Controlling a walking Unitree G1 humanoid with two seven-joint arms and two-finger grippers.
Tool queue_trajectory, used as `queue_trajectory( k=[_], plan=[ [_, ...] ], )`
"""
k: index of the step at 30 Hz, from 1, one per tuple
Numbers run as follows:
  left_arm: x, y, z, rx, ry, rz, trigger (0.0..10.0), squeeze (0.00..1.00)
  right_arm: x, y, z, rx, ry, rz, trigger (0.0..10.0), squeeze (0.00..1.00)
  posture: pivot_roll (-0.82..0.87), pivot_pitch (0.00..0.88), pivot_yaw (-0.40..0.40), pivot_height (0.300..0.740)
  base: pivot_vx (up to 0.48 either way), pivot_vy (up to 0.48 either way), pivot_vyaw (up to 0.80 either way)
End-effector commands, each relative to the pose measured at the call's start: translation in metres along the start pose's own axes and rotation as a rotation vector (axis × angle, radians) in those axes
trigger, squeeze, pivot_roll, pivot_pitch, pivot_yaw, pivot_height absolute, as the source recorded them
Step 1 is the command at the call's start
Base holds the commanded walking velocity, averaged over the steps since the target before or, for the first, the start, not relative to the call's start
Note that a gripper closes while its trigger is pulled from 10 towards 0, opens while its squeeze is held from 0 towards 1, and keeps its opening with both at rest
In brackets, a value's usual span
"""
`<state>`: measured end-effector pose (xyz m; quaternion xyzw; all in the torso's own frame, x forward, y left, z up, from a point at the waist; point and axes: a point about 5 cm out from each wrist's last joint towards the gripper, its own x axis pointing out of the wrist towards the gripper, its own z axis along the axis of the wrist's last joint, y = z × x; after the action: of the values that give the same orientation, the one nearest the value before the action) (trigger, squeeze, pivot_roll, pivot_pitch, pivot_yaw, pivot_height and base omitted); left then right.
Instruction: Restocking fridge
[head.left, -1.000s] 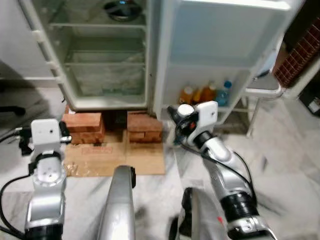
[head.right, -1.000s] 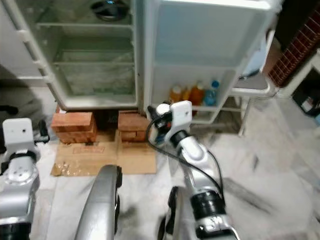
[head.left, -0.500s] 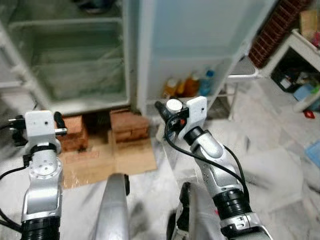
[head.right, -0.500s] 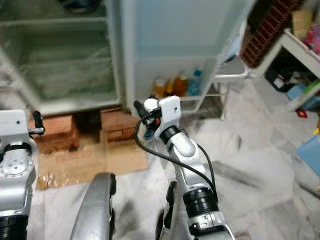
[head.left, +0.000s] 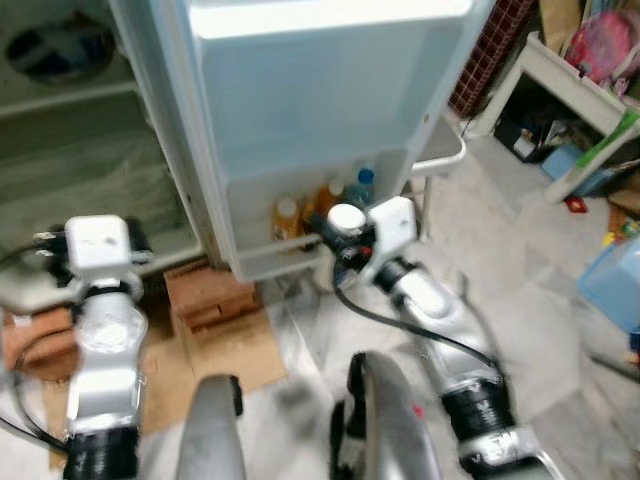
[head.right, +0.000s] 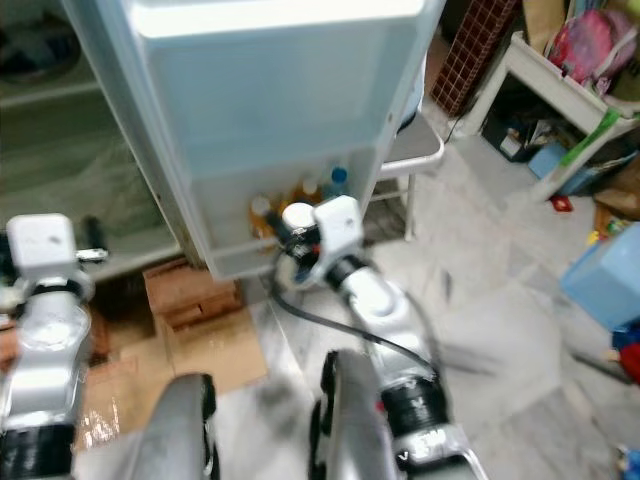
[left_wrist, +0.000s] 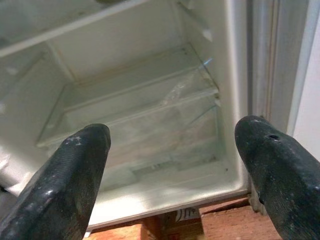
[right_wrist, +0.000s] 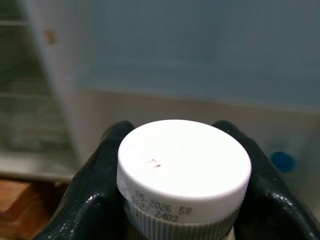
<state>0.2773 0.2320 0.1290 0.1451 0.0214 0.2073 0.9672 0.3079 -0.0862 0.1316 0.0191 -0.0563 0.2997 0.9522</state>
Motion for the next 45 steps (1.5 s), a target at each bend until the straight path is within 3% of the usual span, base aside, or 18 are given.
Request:
queue_trajectory(
  k=[1,15,28,45],
  plan=[
    [-0.0016,0.0086,-0.007,0.02,0.025,0.03,10.0,0.0,0.0055,0.0146,0.0052,-0.002,-0.033,0.066,10.0,0.0,0.06,0.164,-0.069,0.613,0.0,0.0,0.8],
    [0.0005,0.0103,-0.0054,0.025,0.005,0.035,10.0,0.0,0.0075,0.0158,0.0076,0.023,-0.049,0.076,10.0,0.0,0.07,0.159,-0.068,0.613,0.0,0.0,0.8],
    [0.0007,0.0102,-0.0041,0.027,-0.017,0.016,10.0,0.0,0.0094,0.0182,0.0113,0.022,-0.065,0.091,10.0,0.0,0.07,0.158,-0.067,0.613,0.0,0.0,0.0],
    [-0.0002,0.0074,-0.0041,0.025,-0.017,0.012,10.0,0.0,0.0093,0.0219,0.0126,0.012,-0.07,0.116,10.0,0.0,0.06,0.163,-0.069,0.613,0.303,0.0,0.0]
  ],
)
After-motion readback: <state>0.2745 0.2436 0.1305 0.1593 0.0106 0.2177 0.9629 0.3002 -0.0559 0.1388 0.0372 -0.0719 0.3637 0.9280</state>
